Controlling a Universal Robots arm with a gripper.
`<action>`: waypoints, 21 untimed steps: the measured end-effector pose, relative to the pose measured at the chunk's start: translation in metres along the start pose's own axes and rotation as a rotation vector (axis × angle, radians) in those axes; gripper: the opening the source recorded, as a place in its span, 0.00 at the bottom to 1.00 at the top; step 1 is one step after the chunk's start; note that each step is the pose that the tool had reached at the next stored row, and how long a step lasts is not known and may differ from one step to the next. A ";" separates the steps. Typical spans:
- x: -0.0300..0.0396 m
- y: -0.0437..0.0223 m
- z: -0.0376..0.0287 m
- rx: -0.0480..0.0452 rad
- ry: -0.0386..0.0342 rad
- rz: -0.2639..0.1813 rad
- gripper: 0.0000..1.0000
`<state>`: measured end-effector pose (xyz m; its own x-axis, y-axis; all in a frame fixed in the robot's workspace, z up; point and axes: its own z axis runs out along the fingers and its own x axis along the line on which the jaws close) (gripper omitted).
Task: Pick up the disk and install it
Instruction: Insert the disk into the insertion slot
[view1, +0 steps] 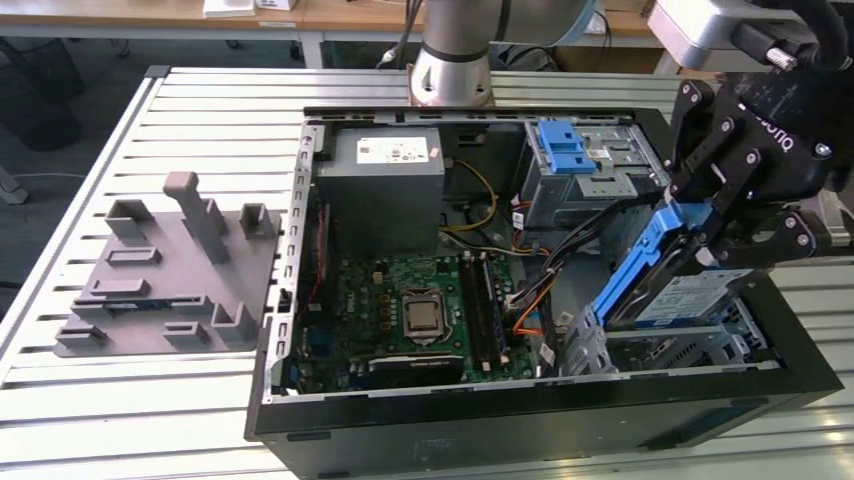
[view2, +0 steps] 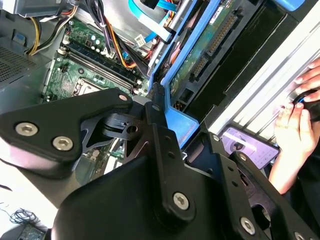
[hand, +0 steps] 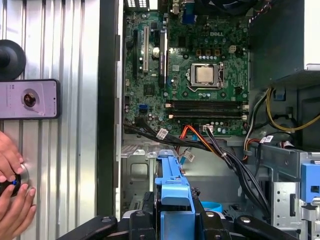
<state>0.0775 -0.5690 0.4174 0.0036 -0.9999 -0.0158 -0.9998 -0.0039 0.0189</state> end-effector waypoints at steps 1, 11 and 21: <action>0.0000 0.0000 0.0006 0.0000 0.0002 0.000 0.36; 0.0001 -0.0001 0.0048 0.0002 -0.0001 0.013 0.36; 0.0003 -0.0002 0.0107 0.0003 -0.0004 0.021 0.36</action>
<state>0.0775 -0.5692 0.4067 -0.0175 -0.9997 -0.0158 -0.9997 0.0172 0.0189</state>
